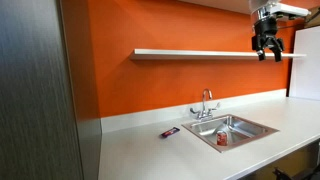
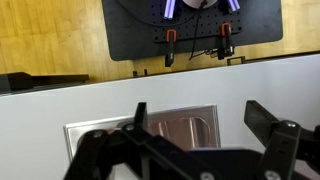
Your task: Take the red can out of the sink and place it on the left side of the counter.
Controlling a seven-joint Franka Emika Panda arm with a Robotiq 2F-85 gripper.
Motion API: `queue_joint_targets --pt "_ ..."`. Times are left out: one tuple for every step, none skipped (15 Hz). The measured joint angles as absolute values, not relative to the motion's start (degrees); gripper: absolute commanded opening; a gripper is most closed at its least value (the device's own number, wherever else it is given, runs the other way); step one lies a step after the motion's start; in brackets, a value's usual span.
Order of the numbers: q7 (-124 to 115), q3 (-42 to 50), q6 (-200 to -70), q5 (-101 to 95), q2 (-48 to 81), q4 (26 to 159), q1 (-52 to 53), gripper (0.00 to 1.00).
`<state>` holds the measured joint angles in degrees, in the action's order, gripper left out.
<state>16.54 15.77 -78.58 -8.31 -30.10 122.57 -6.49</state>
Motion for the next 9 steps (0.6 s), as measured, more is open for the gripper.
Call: queue_joint_targets --pt "16.5 15.8 -78.6 -8.3 -30.1 122.6 -6.5 1.0" --pt "16.5 15.8 -78.6 -8.3 -30.1 122.6 -6.5 1.0" --pt "16.5 15.8 -78.6 -8.2 -30.1 122.6 -6.5 1.0" --pt "16.5 15.8 -78.8 -8.1 -30.1 122.7 -6.5 1.0" --pt "16.5 15.8 -79.1 -8.0 -30.1 123.0 -6.4 1.0" --pt "16.6 15.7 -79.7 -7.8 -30.1 123.3 -6.3 1.0" --pt "16.6 15.7 -80.4 -7.6 -30.1 123.7 -6.1 1.0" --pt "16.6 15.7 -81.3 -7.3 -30.1 124.3 -6.0 1.0" --pt "16.6 15.6 -82.3 -7.1 -30.1 124.9 -5.8 1.0"
